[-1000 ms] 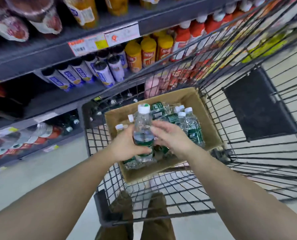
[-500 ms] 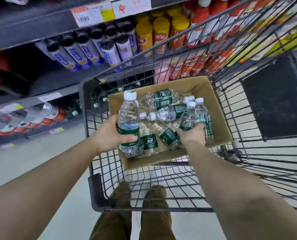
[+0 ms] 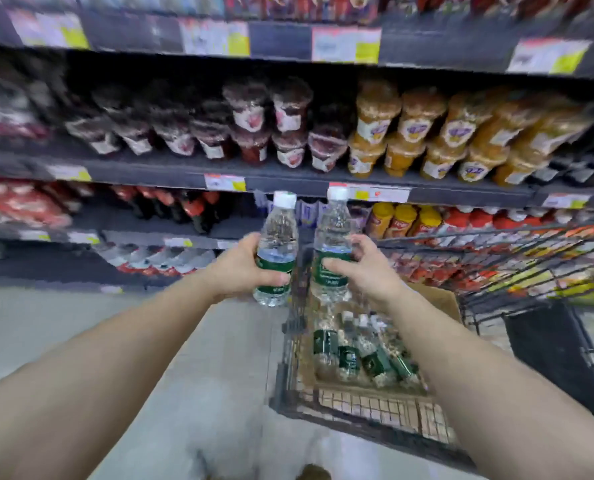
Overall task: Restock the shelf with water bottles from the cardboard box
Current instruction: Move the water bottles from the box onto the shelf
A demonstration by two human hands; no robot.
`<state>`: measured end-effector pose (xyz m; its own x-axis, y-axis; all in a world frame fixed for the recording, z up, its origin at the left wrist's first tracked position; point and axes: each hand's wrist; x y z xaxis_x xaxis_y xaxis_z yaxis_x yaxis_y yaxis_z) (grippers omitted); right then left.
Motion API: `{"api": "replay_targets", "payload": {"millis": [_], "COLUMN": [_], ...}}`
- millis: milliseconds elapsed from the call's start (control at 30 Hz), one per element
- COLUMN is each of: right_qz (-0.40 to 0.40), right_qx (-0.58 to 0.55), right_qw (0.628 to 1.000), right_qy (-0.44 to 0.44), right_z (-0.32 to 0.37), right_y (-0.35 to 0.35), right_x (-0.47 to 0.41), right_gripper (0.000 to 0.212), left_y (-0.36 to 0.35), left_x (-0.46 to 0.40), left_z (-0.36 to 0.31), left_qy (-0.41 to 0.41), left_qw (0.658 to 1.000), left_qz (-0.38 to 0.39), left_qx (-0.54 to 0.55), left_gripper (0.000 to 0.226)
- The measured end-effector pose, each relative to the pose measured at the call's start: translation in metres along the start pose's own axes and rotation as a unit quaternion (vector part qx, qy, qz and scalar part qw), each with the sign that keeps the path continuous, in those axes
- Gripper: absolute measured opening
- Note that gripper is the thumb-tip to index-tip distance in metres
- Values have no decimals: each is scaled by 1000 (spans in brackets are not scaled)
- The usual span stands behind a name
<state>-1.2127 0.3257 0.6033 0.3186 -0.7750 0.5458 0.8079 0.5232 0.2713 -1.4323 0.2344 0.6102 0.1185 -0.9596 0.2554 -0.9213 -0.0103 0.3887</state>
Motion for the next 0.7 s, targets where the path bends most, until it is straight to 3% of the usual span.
{"api": "replay_targets", "payload": {"millis": [233, 300, 367, 467, 533, 633, 700], "right_qz": [128, 175, 223, 273, 289, 292, 294], "right_qx": [26, 31, 41, 37, 54, 101, 113], "right_qw": [985, 975, 959, 939, 930, 916, 909], "right_qy": [114, 135, 168, 206, 221, 255, 273], "right_z": [147, 181, 211, 254, 281, 319, 345], "right_y": [-181, -254, -332, -438, -498, -567, -605], "right_x": [35, 51, 71, 104, 121, 136, 137], "right_gripper": [98, 77, 52, 46, 58, 111, 120], "left_y": [197, 259, 321, 403, 449, 510, 549], "left_x": [127, 175, 228, 302, 343, 386, 402], "left_z": [15, 34, 54, 75, 87, 110, 130], "left_qy": [-56, -54, -49, -53, -57, -54, -52], "left_qw": [984, 977, 968, 951, 939, 919, 904], "left_qz": [-162, -201, -242, -303, -336, -385, -416], "left_qx": [44, 43, 47, 45, 49, 63, 90], "left_gripper": [61, 72, 96, 108, 121, 118, 123]}}
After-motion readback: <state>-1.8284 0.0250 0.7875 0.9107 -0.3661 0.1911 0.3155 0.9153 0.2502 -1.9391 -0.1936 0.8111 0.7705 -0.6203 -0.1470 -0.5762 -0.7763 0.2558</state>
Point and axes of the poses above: each hand's wrist, its own x-axis away from the middle knuckle, its own y-axis out of the back of the hand, z = x × y, and after that the axes turned 11 degrees about -y, right-handed
